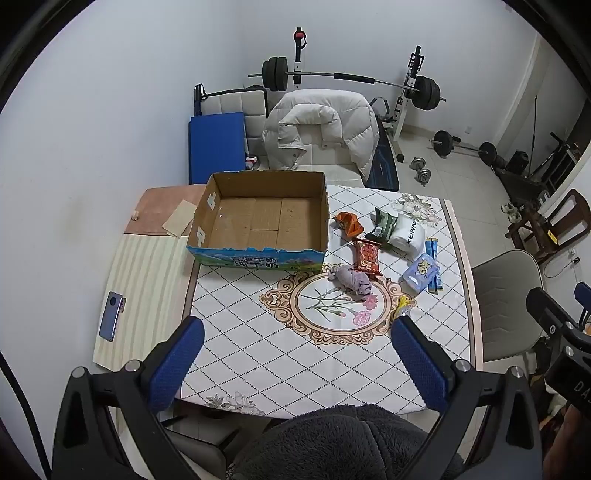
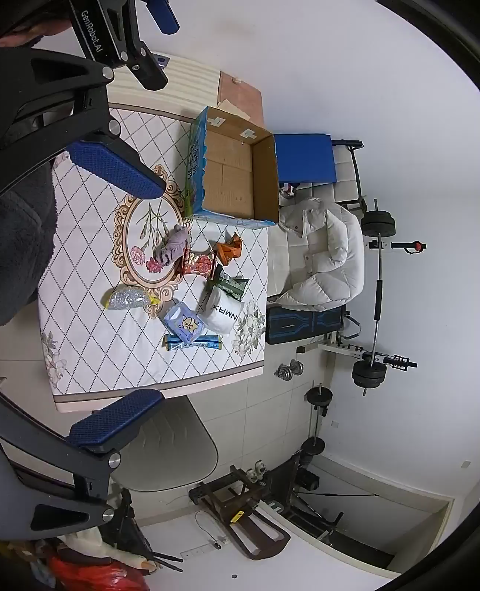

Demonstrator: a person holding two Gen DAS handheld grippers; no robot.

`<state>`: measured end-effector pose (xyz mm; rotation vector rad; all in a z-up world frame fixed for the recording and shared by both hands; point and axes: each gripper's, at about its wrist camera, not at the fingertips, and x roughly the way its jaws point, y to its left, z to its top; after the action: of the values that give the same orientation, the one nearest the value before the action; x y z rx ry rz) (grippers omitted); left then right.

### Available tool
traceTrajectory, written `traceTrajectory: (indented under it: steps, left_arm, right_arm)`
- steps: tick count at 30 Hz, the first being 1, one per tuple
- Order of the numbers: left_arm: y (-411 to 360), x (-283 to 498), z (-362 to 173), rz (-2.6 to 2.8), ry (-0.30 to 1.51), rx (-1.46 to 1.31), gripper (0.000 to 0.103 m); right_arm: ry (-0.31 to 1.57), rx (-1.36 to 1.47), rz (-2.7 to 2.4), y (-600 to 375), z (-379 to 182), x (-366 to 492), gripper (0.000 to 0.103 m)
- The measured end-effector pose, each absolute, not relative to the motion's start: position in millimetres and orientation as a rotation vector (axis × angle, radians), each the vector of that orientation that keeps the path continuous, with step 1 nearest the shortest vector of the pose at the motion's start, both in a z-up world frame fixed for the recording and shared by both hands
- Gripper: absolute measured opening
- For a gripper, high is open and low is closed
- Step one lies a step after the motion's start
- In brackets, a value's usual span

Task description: Organize soft objects

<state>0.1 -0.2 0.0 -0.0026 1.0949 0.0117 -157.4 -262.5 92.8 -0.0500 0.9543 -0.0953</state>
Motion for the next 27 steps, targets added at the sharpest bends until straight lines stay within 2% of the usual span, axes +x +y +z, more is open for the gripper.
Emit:
traceTrajectory:
  steps: [18,27]
  left_arm:
    - [11,-2,3,0.046,1.077,0.003,0.103]
    - [11,-1,-12,0.014,1.148,-0.015,0.103]
  right_arm:
    - [0.953,-0.062,-0.082,-255,92,-157,0.103]
    - [0.973,-0.079,-0.066,-250,87,-155,0.103]
